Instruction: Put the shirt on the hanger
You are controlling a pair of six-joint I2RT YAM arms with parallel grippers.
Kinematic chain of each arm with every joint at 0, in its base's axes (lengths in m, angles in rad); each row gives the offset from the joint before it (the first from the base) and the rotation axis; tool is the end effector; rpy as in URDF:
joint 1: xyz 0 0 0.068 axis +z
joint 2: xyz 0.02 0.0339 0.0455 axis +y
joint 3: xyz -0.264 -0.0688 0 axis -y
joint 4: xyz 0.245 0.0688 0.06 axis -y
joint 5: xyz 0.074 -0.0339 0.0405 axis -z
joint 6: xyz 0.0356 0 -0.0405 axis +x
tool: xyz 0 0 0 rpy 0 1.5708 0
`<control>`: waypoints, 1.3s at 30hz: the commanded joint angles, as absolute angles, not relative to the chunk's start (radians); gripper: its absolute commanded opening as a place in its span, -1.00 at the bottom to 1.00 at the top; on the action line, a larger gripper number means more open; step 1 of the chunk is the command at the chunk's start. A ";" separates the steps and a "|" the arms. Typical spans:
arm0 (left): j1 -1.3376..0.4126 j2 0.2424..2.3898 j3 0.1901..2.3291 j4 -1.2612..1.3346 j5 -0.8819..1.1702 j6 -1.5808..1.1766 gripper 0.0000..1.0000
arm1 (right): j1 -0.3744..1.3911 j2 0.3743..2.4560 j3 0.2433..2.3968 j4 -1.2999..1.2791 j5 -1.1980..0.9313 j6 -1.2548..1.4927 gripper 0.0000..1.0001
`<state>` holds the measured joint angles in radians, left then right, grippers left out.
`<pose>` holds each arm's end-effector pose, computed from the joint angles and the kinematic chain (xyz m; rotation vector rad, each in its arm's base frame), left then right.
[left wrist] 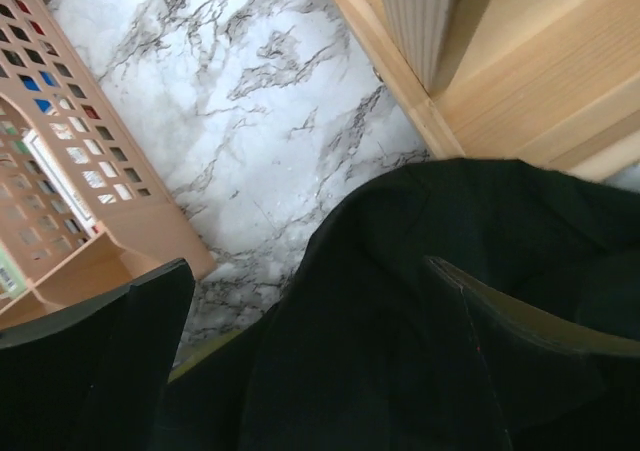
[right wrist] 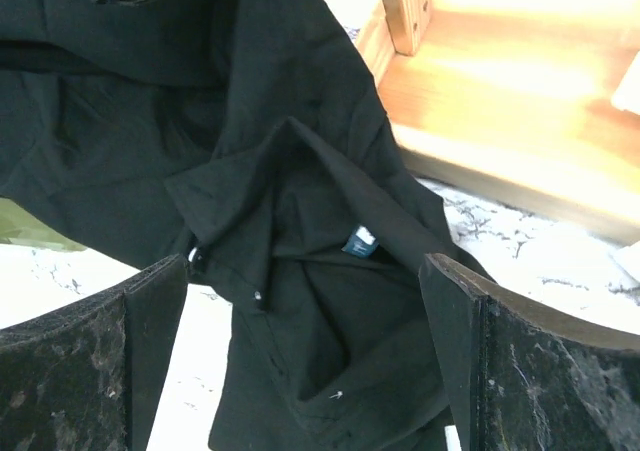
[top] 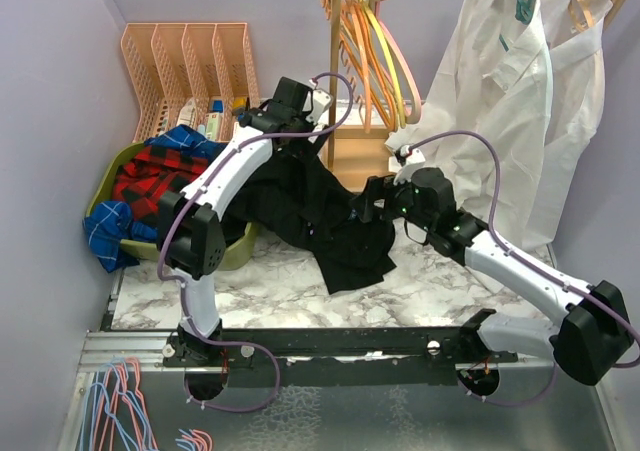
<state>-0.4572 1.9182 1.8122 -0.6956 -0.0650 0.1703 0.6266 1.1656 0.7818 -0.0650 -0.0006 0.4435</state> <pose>0.3923 -0.1904 0.3168 0.7020 2.2648 -0.0609 0.2141 0.1550 0.2725 -0.1911 2.0777 0.6690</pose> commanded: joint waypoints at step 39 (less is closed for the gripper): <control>-0.728 1.664 1.393 -0.678 0.038 0.181 0.15 | 0.575 1.341 1.828 -0.485 0.383 0.145 0.26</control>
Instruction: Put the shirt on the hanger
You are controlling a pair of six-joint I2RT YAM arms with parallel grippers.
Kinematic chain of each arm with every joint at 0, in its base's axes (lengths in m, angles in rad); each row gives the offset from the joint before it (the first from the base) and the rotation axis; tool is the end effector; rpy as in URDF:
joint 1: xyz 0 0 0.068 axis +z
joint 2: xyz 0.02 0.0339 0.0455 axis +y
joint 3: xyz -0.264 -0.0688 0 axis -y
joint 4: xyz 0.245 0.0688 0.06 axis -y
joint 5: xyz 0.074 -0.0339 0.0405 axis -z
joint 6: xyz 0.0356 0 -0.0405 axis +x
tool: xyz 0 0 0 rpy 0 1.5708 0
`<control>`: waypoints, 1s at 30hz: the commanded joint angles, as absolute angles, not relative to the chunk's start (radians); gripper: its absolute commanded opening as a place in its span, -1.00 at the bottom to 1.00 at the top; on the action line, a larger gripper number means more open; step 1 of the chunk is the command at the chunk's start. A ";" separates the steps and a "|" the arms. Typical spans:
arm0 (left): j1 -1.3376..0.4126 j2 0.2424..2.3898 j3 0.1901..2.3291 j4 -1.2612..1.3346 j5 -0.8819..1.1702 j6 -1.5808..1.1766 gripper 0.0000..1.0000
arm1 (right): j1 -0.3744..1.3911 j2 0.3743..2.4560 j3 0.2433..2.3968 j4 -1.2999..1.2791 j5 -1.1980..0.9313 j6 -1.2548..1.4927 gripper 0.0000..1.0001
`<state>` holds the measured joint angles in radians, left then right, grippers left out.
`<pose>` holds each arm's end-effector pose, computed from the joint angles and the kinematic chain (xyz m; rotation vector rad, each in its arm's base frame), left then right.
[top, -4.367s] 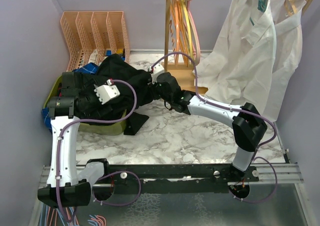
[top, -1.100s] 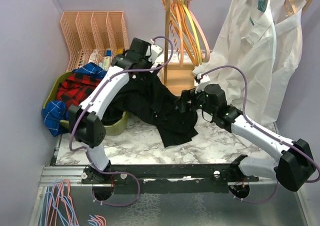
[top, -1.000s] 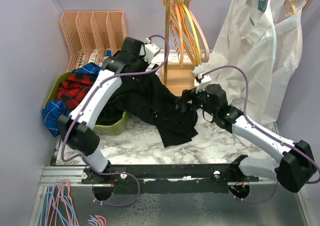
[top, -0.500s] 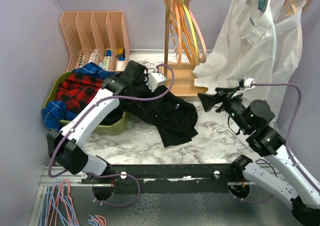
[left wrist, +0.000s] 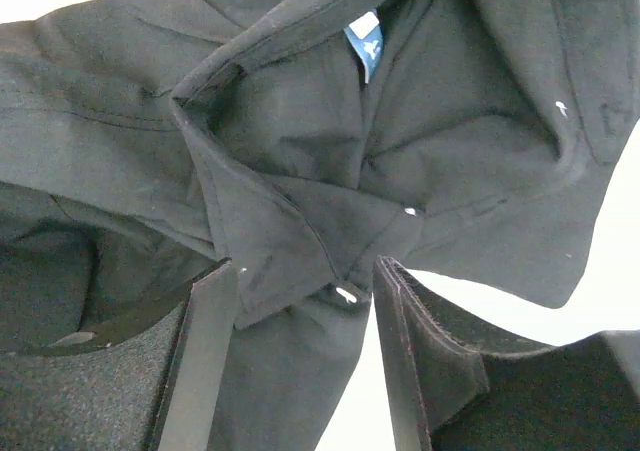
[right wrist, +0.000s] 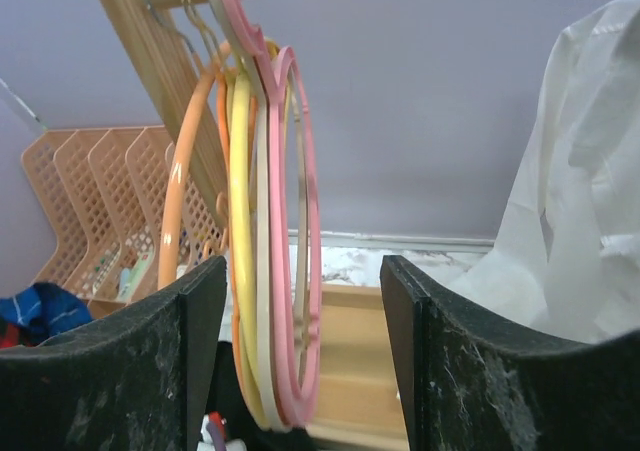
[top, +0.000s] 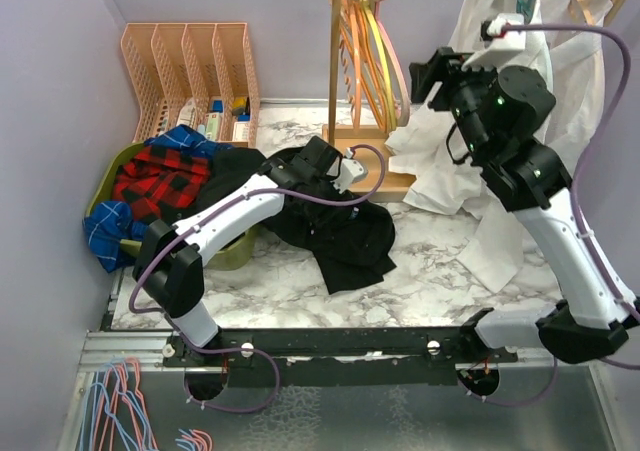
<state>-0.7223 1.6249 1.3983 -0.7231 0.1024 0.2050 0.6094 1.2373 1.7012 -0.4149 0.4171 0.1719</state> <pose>0.2603 -0.2342 0.2916 1.1762 2.2588 -0.3352 0.1987 0.1211 0.5315 -0.0001 1.5338 0.3058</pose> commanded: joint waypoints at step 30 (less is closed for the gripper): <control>-0.734 1.661 1.383 -0.675 0.028 0.204 0.13 | 0.505 1.501 1.878 -0.457 0.124 0.241 0.38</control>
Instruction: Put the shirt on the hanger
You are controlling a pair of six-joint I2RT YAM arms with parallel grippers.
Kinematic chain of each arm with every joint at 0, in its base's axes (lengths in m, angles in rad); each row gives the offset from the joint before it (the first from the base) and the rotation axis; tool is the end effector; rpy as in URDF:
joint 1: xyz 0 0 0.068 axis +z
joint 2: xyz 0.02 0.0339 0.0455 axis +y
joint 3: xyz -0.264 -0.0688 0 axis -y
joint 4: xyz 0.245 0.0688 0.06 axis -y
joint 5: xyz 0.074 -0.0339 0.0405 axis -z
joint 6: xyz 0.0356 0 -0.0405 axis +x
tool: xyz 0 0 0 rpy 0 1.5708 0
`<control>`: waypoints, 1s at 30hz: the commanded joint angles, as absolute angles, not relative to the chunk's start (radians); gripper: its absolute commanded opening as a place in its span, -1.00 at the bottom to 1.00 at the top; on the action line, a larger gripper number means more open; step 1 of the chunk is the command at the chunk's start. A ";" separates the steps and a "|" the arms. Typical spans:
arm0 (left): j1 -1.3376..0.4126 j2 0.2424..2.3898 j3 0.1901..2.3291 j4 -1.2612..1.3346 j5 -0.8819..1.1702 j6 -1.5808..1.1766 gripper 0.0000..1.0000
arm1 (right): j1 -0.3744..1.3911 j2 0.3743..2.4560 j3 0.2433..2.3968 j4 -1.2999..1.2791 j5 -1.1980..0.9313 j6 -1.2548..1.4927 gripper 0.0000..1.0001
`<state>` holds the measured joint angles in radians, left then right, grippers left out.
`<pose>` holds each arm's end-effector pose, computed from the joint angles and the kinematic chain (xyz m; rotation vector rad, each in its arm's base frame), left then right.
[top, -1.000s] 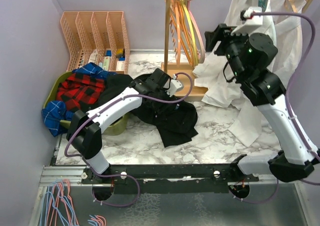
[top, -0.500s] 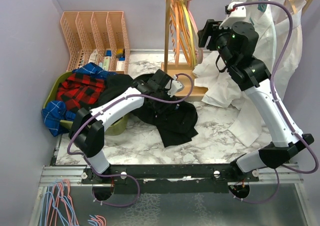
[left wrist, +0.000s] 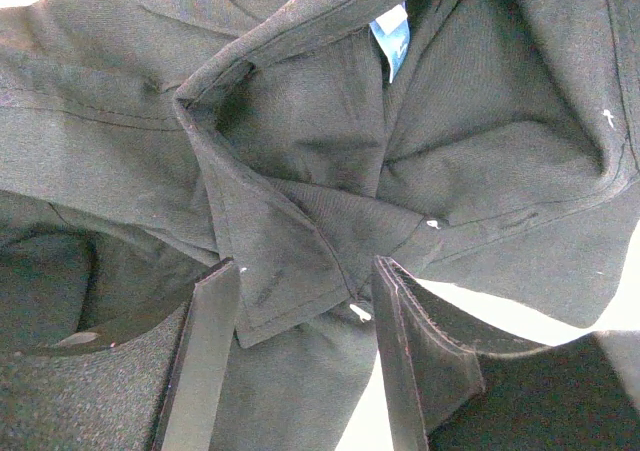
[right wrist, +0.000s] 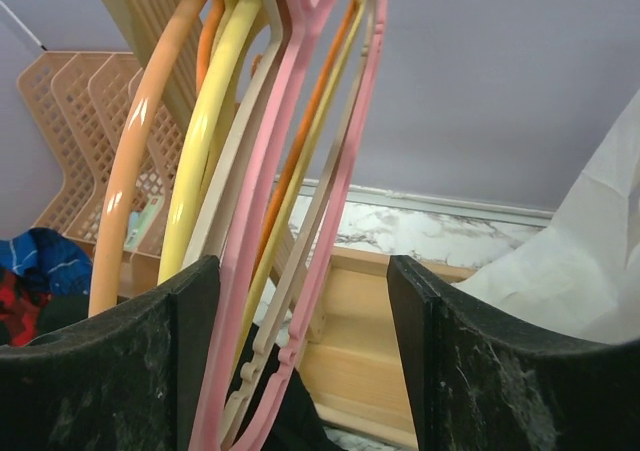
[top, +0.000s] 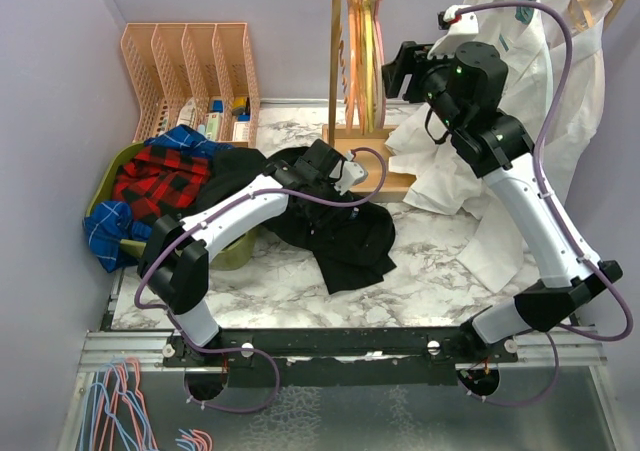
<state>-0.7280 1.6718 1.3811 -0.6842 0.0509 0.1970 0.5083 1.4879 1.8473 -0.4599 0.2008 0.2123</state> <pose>0.2676 -0.2409 0.2727 1.1631 2.2879 -0.2698 0.2784 0.1470 0.5080 -0.0962 1.6803 0.3763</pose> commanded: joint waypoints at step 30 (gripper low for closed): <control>-0.732 1.711 1.408 -0.685 0.007 0.215 0.13 | 0.504 1.630 2.043 -0.638 0.373 0.219 0.37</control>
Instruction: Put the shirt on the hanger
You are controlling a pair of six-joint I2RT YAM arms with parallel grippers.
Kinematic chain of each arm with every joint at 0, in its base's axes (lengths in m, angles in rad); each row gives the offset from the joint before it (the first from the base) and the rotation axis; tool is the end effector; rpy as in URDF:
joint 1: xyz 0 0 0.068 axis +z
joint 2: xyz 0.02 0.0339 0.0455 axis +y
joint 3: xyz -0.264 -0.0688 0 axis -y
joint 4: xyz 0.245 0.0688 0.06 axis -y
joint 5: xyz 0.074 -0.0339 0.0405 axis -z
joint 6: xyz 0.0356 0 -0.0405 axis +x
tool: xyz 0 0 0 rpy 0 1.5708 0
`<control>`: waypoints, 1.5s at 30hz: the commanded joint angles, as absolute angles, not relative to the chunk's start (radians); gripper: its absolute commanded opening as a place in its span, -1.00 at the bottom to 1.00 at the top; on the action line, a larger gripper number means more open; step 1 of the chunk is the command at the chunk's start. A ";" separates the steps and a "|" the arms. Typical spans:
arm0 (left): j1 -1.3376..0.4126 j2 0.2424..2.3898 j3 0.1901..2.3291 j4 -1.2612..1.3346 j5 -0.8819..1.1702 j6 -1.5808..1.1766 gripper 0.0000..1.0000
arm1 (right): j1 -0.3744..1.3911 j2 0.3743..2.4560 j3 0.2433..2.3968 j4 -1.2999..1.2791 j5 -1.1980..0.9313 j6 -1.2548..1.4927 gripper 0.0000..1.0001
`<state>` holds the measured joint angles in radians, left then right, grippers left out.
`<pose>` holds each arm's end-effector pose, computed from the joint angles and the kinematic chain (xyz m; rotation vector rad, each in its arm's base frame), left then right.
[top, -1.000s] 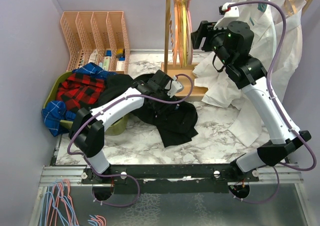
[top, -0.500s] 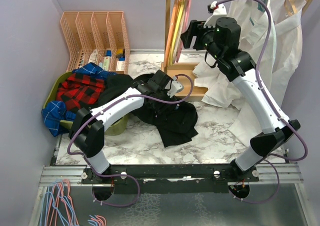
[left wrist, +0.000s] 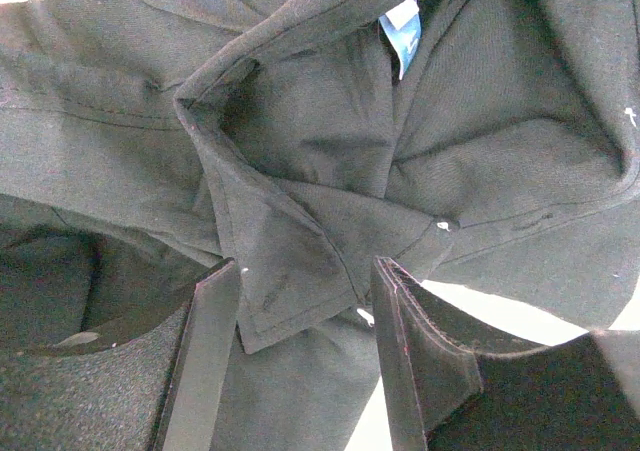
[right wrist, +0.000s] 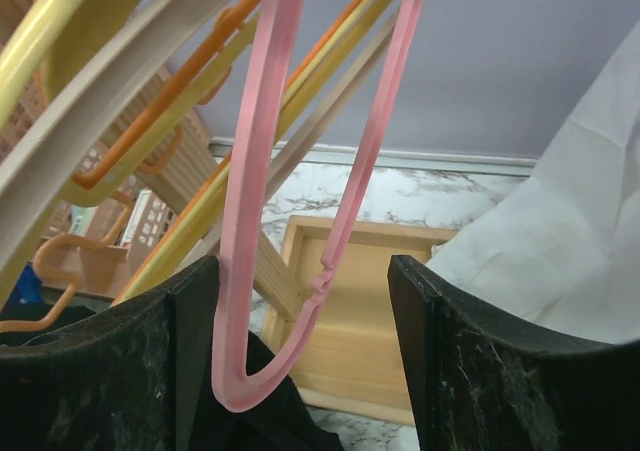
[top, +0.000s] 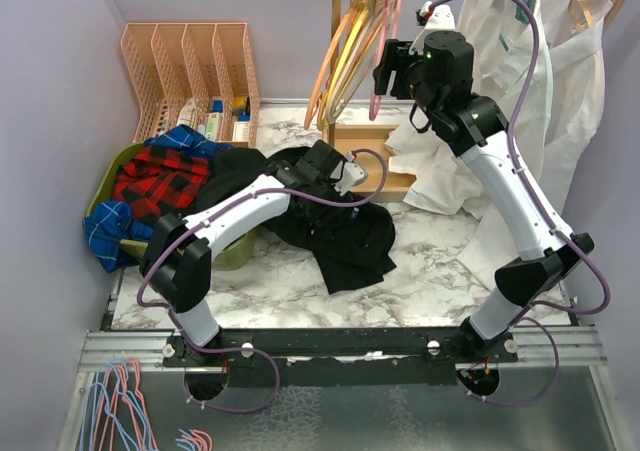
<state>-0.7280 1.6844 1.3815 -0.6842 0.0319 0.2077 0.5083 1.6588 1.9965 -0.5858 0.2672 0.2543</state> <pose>0.2695 -0.2418 0.2685 1.1724 2.2930 -0.2387 0.3186 0.1668 0.4877 -0.0415 1.8195 0.2984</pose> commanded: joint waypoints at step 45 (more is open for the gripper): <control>-0.733 1.706 1.398 -0.682 0.056 0.198 0.12 | 0.505 1.570 1.949 -0.633 0.313 0.219 -0.98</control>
<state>-0.7280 1.7504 1.4029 -0.6910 0.0181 0.2073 0.5095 1.6520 1.9804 -0.6903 0.2752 0.2298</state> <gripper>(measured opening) 0.565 0.405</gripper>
